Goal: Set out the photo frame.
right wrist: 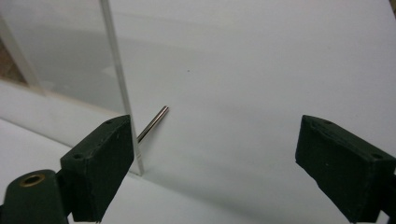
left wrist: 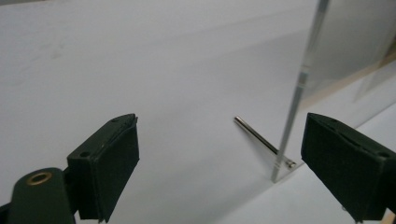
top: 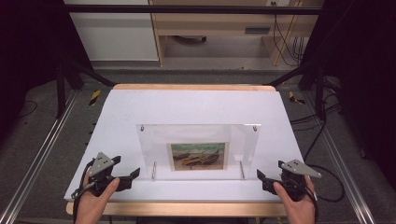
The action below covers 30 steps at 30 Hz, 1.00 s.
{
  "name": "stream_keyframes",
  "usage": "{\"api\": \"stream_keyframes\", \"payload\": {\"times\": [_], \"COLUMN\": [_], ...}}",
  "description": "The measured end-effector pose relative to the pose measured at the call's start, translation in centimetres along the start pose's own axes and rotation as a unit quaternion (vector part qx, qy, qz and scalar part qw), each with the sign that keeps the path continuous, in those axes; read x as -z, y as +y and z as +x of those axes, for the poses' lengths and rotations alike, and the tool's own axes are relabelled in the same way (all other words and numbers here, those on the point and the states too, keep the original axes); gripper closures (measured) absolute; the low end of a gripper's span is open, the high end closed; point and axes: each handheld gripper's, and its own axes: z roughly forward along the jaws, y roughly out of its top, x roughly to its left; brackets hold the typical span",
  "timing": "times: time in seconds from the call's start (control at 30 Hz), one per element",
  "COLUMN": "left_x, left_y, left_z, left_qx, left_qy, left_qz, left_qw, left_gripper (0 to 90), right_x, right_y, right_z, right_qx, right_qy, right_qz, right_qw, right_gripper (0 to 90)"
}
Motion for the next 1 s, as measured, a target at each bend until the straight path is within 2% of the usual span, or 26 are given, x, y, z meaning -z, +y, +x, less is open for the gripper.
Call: {"api": "stream_keyframes", "payload": {"times": [0.17, 0.23, 0.47, 0.7, 0.9, 1.0], "left_x": [-0.5, -0.8, -2.2, -4.4, -5.3, -5.4], "left_y": [0.1, 0.1, 0.1, 0.3, -0.2, -0.2], "left_z": [1.6, 2.2, 4.1, 5.8, 6.3, 6.0], "left_qx": [0.005, 0.006, 0.005, 0.013, 0.037, 0.025], "left_qy": [0.013, 0.02, 0.046, 0.06, 0.065, 0.071], "left_qz": [0.008, 0.015, 0.04, 0.058, 0.039, 0.031], "left_qw": [0.9999, 0.9997, 0.9981, 0.9964, 0.9964, 0.9967], "left_gripper": [9.8, 9.8, 9.8, 9.8, 9.9, 9.8], "right_x": [-0.6, -1.2, -3.1, -5.3, -6.9, -7.1], "right_y": [0.4, 0.6, 1.2, 1.8, 2.0, 2.0], "right_z": [-1.2, -1.8, -3.1, -3.8, -4.1, -4.1], "right_qx": [-0.014, -0.008, -0.011, -0.02, -0.023, -0.017], "right_qy": [-0.024, -0.033, -0.055, -0.062, -0.071, -0.076], "right_qz": [-0.003, 0.005, 0.027, 0.043, 0.037, 0.029], "right_qw": [0.9996, 0.9994, 0.998, 0.997, 0.9965, 0.9966], "right_gripper": [14.4, 14.4, 13.9, 13.0, 12.8, 11.2]}}
